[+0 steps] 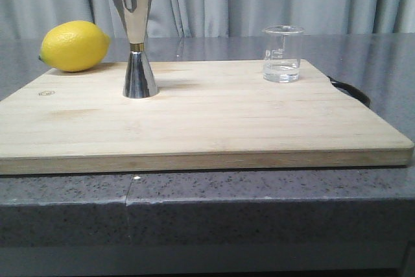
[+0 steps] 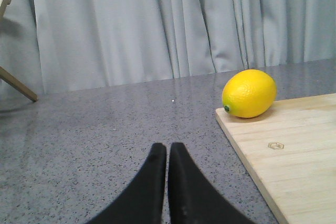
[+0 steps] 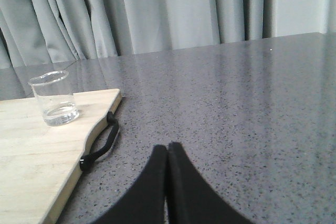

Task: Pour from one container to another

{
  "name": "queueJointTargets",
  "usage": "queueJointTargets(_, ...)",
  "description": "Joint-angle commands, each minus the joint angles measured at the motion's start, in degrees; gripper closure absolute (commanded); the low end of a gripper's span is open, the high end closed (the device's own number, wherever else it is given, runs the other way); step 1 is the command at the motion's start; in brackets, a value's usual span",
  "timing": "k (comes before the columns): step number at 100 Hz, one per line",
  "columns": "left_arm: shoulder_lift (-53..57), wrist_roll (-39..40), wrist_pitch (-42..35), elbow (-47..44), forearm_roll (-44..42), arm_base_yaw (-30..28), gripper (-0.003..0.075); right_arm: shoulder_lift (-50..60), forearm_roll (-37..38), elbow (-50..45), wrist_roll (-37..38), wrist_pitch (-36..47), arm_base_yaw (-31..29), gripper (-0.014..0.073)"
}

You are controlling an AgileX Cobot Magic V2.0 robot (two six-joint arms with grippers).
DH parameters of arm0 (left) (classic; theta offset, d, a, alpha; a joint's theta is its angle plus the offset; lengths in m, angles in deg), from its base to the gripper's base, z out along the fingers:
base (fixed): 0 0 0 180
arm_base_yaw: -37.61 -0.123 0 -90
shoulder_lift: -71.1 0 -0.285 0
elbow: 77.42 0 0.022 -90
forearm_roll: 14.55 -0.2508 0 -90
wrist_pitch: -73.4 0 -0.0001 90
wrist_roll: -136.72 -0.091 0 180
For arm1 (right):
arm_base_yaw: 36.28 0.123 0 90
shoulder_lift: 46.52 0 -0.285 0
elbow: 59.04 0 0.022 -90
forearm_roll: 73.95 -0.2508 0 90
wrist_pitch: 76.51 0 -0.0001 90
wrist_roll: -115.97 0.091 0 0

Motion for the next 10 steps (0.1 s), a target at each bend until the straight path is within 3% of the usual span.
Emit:
queueJointTargets(1,1.42,0.12,-4.60,-2.03,0.49,-0.08,0.0739,0.98,0.71,-1.27,0.08,4.82,0.01,0.0669)
queueJointTargets(10,1.42,0.12,-4.60,-2.03,0.49,-0.08,0.0739,0.98,0.71,-1.27,0.08,4.82,0.01,0.0669)
